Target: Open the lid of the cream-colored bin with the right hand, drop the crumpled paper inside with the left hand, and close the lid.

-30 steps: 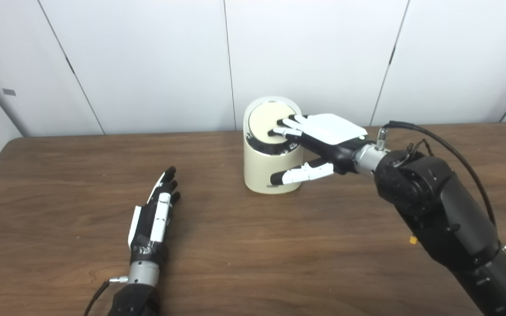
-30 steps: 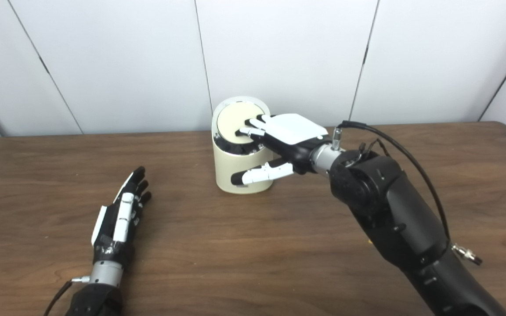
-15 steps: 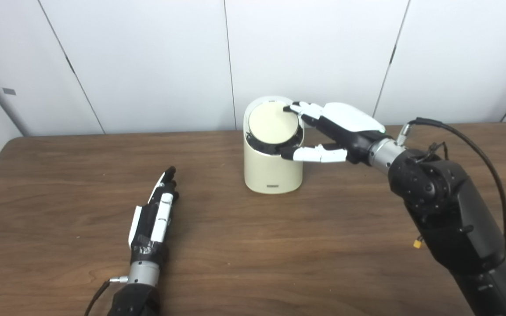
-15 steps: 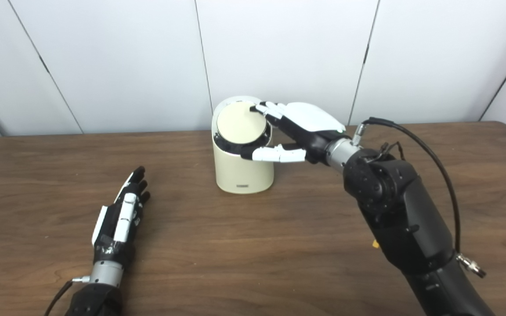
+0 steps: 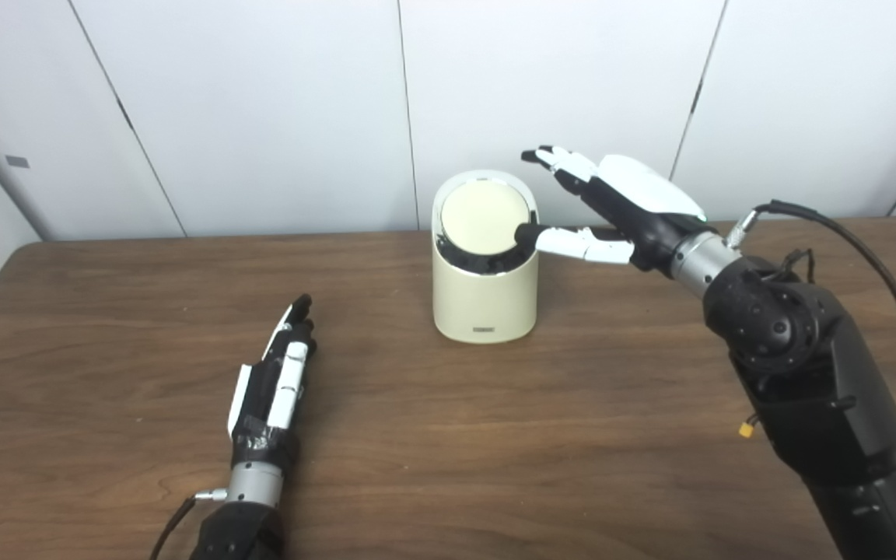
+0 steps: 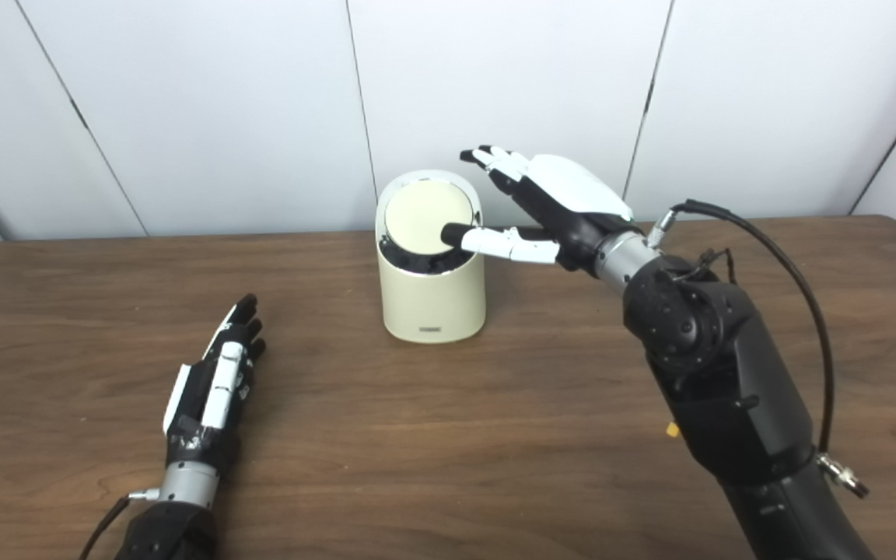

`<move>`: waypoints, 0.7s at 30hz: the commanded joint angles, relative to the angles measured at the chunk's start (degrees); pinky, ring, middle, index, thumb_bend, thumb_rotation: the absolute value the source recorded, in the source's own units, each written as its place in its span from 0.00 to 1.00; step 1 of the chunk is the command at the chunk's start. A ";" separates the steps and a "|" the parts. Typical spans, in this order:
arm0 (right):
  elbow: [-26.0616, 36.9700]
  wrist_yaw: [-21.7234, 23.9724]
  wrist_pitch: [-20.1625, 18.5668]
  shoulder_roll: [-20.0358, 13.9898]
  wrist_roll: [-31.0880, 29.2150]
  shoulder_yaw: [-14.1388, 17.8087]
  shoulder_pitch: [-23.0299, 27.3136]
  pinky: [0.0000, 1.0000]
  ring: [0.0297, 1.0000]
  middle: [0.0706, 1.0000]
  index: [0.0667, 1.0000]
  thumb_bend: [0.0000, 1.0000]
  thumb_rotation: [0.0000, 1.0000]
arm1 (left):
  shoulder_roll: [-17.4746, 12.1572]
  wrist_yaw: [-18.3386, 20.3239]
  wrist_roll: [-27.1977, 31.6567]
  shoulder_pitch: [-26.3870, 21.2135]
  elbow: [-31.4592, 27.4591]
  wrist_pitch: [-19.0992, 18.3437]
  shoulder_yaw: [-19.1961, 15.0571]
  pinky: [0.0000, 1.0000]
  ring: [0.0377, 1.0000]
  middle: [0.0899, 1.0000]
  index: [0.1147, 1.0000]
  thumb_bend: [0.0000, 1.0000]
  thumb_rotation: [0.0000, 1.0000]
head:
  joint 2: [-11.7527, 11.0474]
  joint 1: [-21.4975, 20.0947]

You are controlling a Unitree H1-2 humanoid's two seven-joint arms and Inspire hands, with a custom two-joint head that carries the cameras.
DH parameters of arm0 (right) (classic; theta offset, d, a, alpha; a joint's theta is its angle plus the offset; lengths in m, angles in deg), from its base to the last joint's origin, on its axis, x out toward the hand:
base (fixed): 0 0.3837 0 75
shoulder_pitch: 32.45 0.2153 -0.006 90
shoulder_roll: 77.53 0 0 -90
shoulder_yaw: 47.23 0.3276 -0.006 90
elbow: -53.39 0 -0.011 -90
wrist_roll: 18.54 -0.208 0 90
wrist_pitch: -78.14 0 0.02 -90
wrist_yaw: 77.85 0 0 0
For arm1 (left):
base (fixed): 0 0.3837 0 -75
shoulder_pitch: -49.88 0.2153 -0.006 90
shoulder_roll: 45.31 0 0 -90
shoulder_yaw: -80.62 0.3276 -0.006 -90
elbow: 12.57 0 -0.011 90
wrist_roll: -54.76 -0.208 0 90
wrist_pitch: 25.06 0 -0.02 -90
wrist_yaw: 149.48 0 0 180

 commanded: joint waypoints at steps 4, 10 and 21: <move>0.96 0.39 -2.62 -2.39 -3.07 1.83 -0.22 0.91 1.00 1.00 1.00 0.60 1.00 | 0.23 0.48 1.43 0.70 1.73 1.07 -0.06 0.98 1.00 1.00 0.97 0.52 0.78 | 0.27 -0.02; 1.66 -1.54 -3.30 -3.08 -5.37 3.65 -4.71 0.93 1.00 1.00 1.00 0.62 1.00 | -0.35 0.46 1.57 0.74 1.79 0.80 -0.37 0.97 0.99 1.00 0.97 0.53 0.81 | -0.04 -0.90; 0.04 -13.29 1.28 6.24 -21.01 13.89 -15.67 0.98 1.00 1.00 0.99 0.62 1.00 | -2.06 1.19 2.34 1.29 0.61 0.48 -0.37 0.99 1.00 1.00 1.00 0.49 0.90 | 0.37 -0.74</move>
